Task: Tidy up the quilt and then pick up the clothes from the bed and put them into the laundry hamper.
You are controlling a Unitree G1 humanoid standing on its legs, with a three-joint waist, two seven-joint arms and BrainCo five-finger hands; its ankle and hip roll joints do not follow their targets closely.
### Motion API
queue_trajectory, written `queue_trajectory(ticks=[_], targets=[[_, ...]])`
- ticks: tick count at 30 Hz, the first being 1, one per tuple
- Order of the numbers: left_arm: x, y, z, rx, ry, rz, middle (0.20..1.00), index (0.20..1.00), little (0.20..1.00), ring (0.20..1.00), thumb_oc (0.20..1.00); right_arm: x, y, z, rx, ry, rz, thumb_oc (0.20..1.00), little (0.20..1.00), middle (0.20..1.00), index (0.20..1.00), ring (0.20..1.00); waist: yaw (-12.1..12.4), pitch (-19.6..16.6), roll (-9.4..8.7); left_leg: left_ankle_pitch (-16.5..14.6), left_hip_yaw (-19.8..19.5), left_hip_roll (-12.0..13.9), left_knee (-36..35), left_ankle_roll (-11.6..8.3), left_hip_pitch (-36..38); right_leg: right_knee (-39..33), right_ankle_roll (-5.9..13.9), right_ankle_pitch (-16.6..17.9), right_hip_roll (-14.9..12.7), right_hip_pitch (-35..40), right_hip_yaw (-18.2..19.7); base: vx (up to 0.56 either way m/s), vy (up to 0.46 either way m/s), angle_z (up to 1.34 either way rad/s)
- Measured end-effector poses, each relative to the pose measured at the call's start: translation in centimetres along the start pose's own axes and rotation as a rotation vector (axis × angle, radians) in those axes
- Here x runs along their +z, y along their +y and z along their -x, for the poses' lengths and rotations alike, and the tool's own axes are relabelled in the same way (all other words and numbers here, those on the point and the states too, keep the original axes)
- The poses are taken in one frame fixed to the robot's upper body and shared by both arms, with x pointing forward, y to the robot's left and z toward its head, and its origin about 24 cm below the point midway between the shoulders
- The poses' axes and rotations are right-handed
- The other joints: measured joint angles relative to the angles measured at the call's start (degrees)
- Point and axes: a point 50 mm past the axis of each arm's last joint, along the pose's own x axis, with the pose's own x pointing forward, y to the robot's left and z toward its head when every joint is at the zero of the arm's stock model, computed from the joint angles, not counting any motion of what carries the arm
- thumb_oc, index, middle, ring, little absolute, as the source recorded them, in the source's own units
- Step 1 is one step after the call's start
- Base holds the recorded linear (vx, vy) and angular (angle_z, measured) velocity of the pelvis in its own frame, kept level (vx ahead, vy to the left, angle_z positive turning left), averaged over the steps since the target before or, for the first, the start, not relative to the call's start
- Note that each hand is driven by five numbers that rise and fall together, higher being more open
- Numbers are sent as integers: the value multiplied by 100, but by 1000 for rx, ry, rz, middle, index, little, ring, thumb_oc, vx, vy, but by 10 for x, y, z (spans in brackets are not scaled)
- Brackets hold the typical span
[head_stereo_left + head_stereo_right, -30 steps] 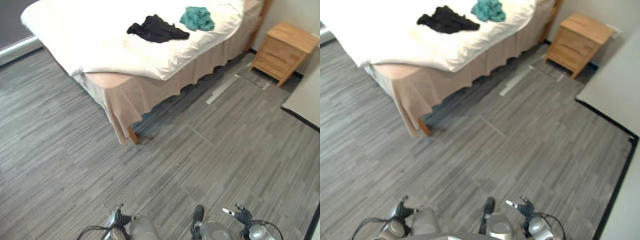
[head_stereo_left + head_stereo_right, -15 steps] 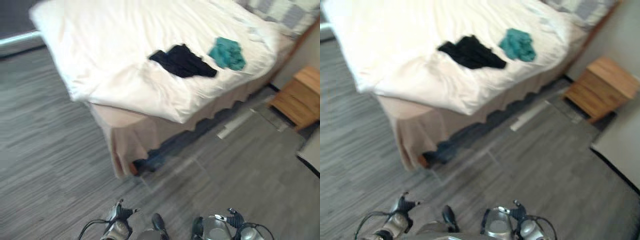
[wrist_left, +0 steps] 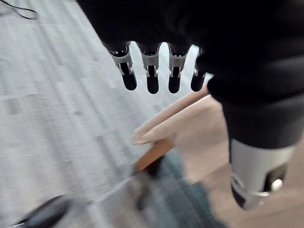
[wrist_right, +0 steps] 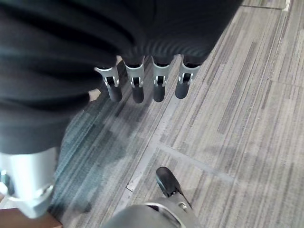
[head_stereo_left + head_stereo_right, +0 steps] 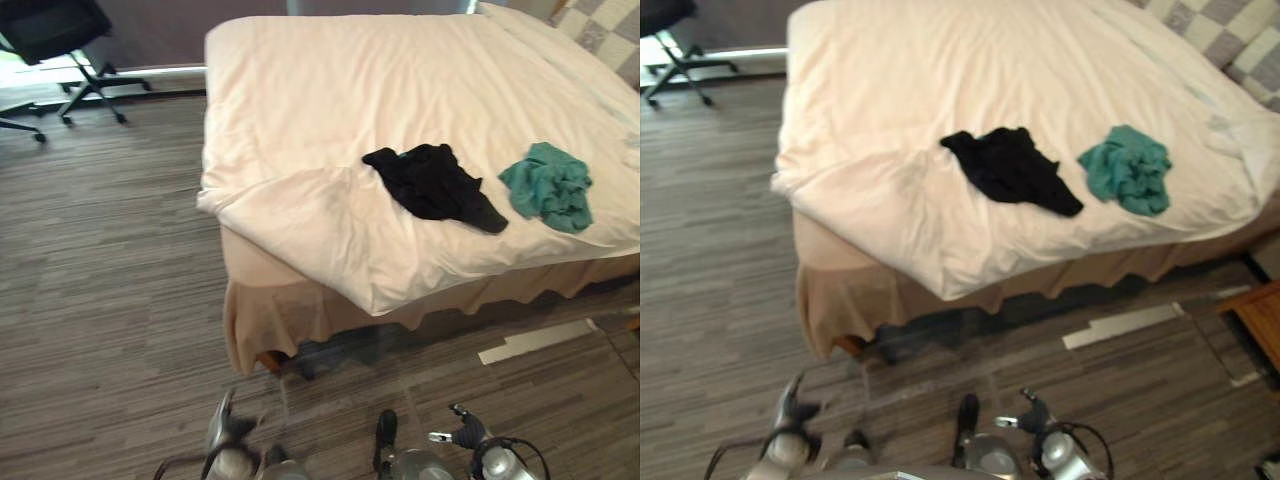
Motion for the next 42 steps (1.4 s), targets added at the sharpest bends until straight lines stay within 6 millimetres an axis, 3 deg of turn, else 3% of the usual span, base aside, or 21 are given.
queue_trajectory(ticks=[1, 2, 5, 6, 7, 8, 10, 11, 12, 13, 15, 16, 18, 23, 29, 30, 32, 33, 34, 38, 42], targets=[[15, 3, -4, 16, -57, 13, 1000, 1000, 1000, 1000, 1000, -3, 3, 2, 4, 6, 1, 1000, 1000, 1000, 1000, 1000, -38, -34, 39, 33, -46, -33, -85, -29, 26, -1, 26, -41, -19, 27, -31, 59, 48, 42], [45, 16, -2, 53, -189, 49, 1000, 1000, 1000, 1000, 1000, -5, 7, 7, 0, -3, -32, 1000, 1000, 1000, 1000, 1000, -117, -31, 23, 142, -17, -83, -333, -39, 100, 0, 39, -76, -65, 40, -95, 63, 23, 35], [92, 44, 0, 134, -413, 3, 1000, 1000, 1000, 1000, 1000, -7, 8, 14, -22, -16, -80, 1000, 1000, 1000, 1000, 1000, -152, -10, 22, 223, 18, -178, -516, 24, 73, 0, 116, -37, -175, -56, -128, 82, 30, 13], [121, 76, 8, 224, -582, -124, 1000, 1000, 1000, 1000, 1000, -9, 10, 19, -26, -29, -86, 1000, 1000, 1000, 1000, 1000, -201, -26, 20, 307, 24, -224, -516, 83, 110, 0, 163, -1, -213, -34, -122, 145, 45, 7], [137, 92, 15, 268, -666, -195, 1000, 1000, 1000, 1000, 1000, -9, 10, 21, -23, -39, -82, 1000, 1000, 1000, 1000, 1000, -286, -40, -6, 296, 53, -236, -512, 67, 134, 1, 173, 1, -220, -15, -116, 154, 93, 11], [166, 114, 5, 339, -756, -313, 1000, 1000, 1000, 1000, 1000, -14, 8, 23, -12, -35, -53, 1000, 1000, 1000, 1000, 1000, -216, -83, 44, 342, 108, -247, -514, 69, 194, 3, 215, 35, -239, 64, -119, 53, 98, -5], [155, 168, -10, 450, -677, -447, 1000, 1000, 1000, 1000, 1000, -10, -6, 22, -12, -95, 16, 1000, 1000, 1000, 1000, 1000, -545, -276, 147, 258, 326, -258, -517, 43, 260, -1, 228, 37, -240, -36, 48, 25, 91, -41], [145, 181, -16, 478, -603, -468, 1000, 1000, 1000, 1000, 1000, -12, -10, 21, -22, -97, 38, 1000, 1000, 1000, 1000, 1000, -566, -312, 162, 267, 400, -261, -518, 42, 267, 0, 247, 52, -247, -7, 63, -24, 47, -45], [152, 197, -6, 522, -617, -460, 1000, 1000, 1000, 1000, 1000, -20, -12, 22, -23, -64, 49, 1000, 1000, 1000, 1000, 1000, -579, -287, 195, 215, 439, -271, -519, 41, 266, 0, 256, 43, -250, -56, 120, -24, 31, -23], [171, 192, 18, 516, -792, -450, 1000, 1000, 1000, 1000, 1000, -34, -7, 24, -16, -2, 36, 1000, 1000, 1000, 1000, 1000, -527, -273, 198, 222, 443, -279, -518, 53, 154, 1, 272, 56, -259, -170, 126, -39, 44, -11], [187, 172, 19, 509, -873, -356, 1000, 1000, 1000, 1000, 1000, -54, -5, 25, 2, 98, 59, 1000, 1000, 1000, 1000, 1000, -529, -303, 277, 272, 481, -333, -484, 32, 192, 2, 258, 95, -261, -201, 195, -57, 22, -5], [196, 150, 12, 462, -876, -335, 1000, 1000, 1000, 1000, 1000, -60, -6, 22, 11, 151, 78, 1000, 1000, 1000, 1000, 1000, -458, -293, 331, 263, 534, -351, -514, 43, 178, 3, 282, 112, -288, -234, 228, -65, 11, -24], [209, 137, 6, 430, -899, -441, 1000, 1000, 1000, 1000, 1000, -44, -12, 15, -8, 102, 81, 1000, 1000, 1000, 1000, 1000, -528, -276, 297, 264, 691, -351, -515, 50, 44, 2, 327, 142, -290, -455, 307, -158, 22, -33], [292, 137, 5, 526, -1019, -615, 1000, 1000, 1000, 1000, 1000, -20, -20, 4, -41, 35, 112, 1000, 1000, 1000, 1000, 1000, -914, 36, 165, 433, 769, -389, -481, 89, -426, 33, 271, 370, -304, -992, 404, -145, -2, -12], [340, 143, 4, 626, -1002, -732, 1000, 1000, 1000, 1000, 1000, -2, -45, -5, -136, 1, 126, 1000, 1000, 1000, 1000, 1000, -1202, 685, 243, 526, 903, -309, -480, 39, -770, 33, 288, 417, -240, -1423, 349, -98, -24, -12], [345, 141, 1, 626, -984, -729, 765, 765, 765, 765, 765, -1, -48, -6, -150, -4, 135, 1000, 1000, 1000, 1000, 1000, -1203, 746, 278, 538, 888, -302, -479, 38, -874, 33, 288, 418, -239, -1519, 325, -69, -23, 0], [350, 148, -5, 644, -920, -791, 721, 721, 721, 721, 721, 9, -54, -10, -172, -26, 151, 1000, 1000, 1000, 1000, 1000, -1258, 1076, 256, 582, 888, -282, -478, 30, -925, 37, 208, 509, -221, -1567, 299, -65, -12, 1], [345, 150, -17, 639, -834, -896, 429, 429, 429, 429, 429, 14, -57, -12, -177, -36, 157, 1000, 1000, 1000, 1000, 1000, -1286, 1207, 256, 589, 874, -262, -478, 20, -920, 38, 187, 525, -203, -1559, 287, -30, -10, -5], [335, 151, -27, 632, -756, -936, 200, 200, 200, 200, 200, 17, -59, -14, -179, -35, 160, 1000, 1000, 1000, 1000, 1000, -1332, 1256, 268, 595, 878, -235, -479, 7, -901, 38, 185, 527, -179, -1547, 289, -11, -32, -3], [327, 153, -35, 600, -671, -930, 200, 200, 200, 200, 200, 17, -65, -15, -198, -22, 157, 1000, 1000, 1000, 1000, 1000, -1338, 1294, 285, 544, 880, -164, -479, -59, -551, 37, 92, 470, -117, -1170, 233, 14, 0, 2], [301, 147, -46, 513, -601, -925, 200, 200, 200, 200, 200, 20, -73, -17, -218, -21, 144, 1000, 1000, 1000, 1000, 1000, -1289, 1282, 297, 436, 876, -152, -503, -96, -198, 35, 69, 342, -117, -802, 200, 57, 28, 3]])
